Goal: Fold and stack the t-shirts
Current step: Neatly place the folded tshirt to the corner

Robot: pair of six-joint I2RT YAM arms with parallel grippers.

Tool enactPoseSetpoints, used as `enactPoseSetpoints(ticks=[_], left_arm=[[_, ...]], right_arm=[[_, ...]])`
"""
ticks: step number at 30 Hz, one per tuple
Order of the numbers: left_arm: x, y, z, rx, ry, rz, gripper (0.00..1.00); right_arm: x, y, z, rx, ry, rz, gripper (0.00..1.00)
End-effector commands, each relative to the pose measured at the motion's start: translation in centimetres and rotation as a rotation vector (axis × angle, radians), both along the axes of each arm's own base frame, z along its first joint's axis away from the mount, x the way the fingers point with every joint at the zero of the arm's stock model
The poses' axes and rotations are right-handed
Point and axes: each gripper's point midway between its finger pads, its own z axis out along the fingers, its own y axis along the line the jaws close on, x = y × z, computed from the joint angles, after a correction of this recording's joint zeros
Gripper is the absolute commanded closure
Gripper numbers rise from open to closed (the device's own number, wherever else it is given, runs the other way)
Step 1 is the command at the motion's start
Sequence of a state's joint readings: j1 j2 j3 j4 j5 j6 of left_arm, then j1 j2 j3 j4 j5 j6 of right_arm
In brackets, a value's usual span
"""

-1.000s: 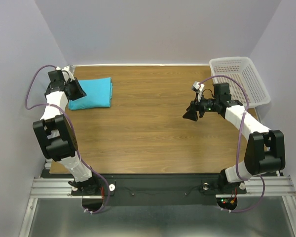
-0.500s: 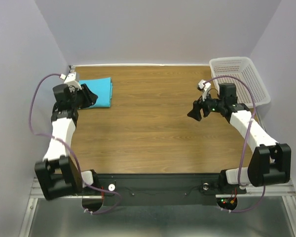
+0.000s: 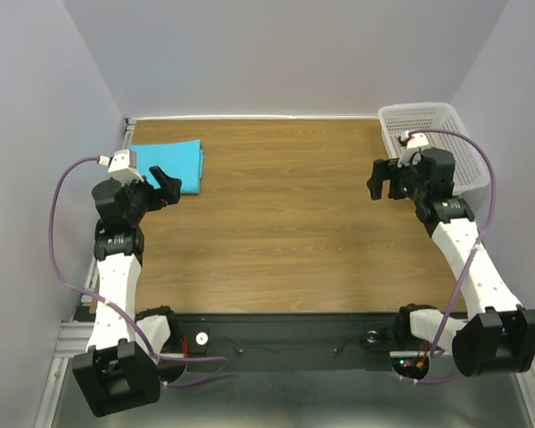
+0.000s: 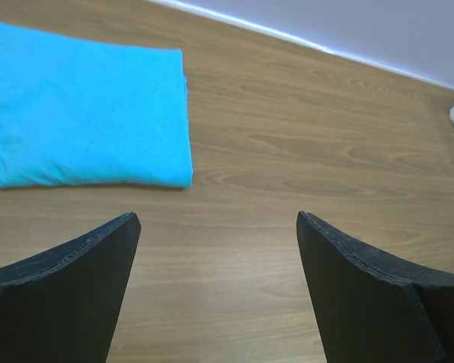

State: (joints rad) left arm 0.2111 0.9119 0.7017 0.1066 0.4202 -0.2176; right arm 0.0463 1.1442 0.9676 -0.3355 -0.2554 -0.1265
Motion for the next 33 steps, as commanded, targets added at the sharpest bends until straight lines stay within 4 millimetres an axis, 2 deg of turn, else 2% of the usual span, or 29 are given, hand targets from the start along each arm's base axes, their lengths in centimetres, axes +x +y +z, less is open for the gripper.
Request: enactPoseSetpoints(ticks=[1, 2, 5, 11, 26, 33], left_arm=[[-0.9, -0.4, 0.9, 0.021, -0.041, -0.031, 0.04], [-1.2, -0.8, 1.0, 0.015, -0.047, -0.048, 0.03], [-1.5, -1.2, 0.7, 0.011, -0.042, -0.064, 0.03], [-2.1, -1.2, -0.4, 0.019, -0.019, -0.063, 0.03], [-2.0, -1.0, -0.9, 0.022, -0.004, -0.055, 0.03], [-2.0, -0.9, -1.1, 0.024, 0.000, -0.048, 0.03]], right_arm=[[0.9, -3.6, 3.2, 0.097, -0.080, -0.326, 0.00], [1.0, -4.7, 2.9, 0.086, -0.076, -0.397, 0.00], [0.9, -5.5, 1.9, 0.081, -0.059, -0.461, 0.00], [0.5, -5.7, 1.5, 0.046, -0.072, -0.439, 0.00], [0.2, -5.6, 1.3, 0.038, -0.083, -0.424, 0.00], [0.3, -6.2, 0.8, -0.021, -0.076, -0.424, 0.00]])
